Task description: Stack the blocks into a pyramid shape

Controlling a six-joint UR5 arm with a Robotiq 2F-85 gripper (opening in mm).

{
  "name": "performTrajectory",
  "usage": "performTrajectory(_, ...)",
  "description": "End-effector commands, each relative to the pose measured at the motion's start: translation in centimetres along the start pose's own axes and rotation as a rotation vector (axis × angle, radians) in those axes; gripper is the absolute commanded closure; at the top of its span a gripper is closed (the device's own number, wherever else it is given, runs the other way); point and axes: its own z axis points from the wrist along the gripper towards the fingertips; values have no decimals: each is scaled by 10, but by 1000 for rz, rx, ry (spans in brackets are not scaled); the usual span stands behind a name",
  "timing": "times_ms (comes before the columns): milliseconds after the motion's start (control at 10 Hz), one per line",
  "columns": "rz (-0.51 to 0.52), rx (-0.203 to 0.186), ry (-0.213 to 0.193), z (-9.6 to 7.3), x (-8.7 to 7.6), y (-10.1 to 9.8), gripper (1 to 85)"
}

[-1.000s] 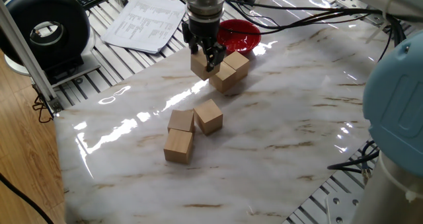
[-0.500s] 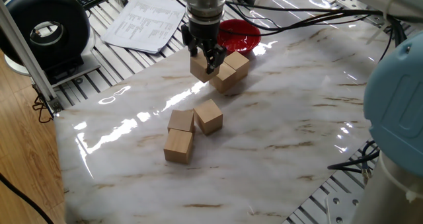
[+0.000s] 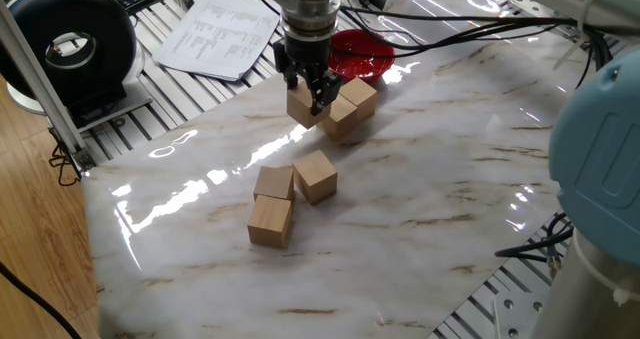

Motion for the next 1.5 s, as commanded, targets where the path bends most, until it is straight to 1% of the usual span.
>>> performTrajectory(0, 9, 2, -10, 2, -2, 0, 847)
performTrajectory(1000, 16, 2, -23, 13, 0, -1, 847)
performTrajectory(1100, 19, 4, -29, 14, -1, -1, 847)
performTrajectory(1400, 24, 3, -29, 15, 1, 0, 847)
